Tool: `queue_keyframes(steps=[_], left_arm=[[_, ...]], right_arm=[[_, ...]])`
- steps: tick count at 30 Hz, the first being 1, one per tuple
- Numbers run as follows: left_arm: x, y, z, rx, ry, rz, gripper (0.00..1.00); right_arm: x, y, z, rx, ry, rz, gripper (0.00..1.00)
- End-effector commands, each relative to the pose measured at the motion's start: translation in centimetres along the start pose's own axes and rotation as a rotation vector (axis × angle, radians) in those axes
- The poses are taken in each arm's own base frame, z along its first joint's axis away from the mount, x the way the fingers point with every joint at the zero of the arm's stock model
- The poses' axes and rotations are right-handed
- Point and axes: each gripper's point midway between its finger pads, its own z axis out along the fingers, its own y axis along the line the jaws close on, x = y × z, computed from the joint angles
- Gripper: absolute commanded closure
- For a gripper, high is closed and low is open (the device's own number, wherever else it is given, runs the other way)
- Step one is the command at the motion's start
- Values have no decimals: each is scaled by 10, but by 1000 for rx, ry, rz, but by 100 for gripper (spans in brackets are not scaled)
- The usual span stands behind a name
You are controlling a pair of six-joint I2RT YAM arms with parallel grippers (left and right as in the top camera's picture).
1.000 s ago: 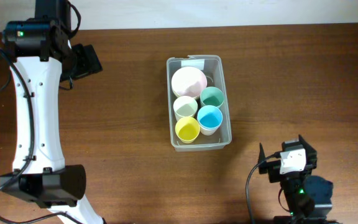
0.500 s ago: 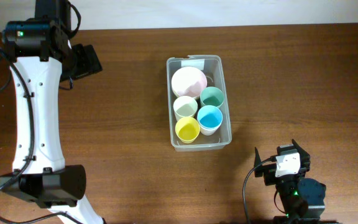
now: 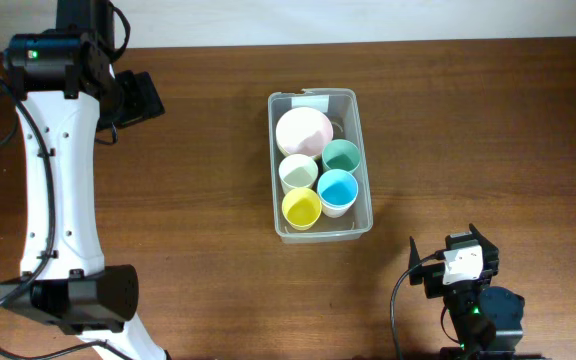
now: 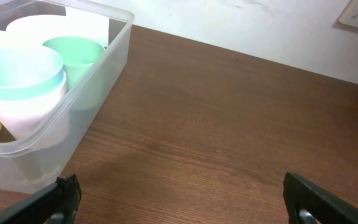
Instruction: Pack container
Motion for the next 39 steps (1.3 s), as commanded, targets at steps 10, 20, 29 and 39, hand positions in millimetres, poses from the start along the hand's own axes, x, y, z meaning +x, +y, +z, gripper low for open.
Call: queue_keyframes(steps=[10,20,29,39], left_arm=[[-5,9,-20,-11,-63,-15,1],[-25,21,-107,112,-529,14,1],[58,57,-110,146,-785,70,1],[161,78,-31,179,-788,77,1]], right_arm=[[1,3,1,-12,-7,9,1],[1,3,1,-12,-7,9,1],[1,3,1,-13,-8,9,1],[1,3,1,-12,-7,9,1]])
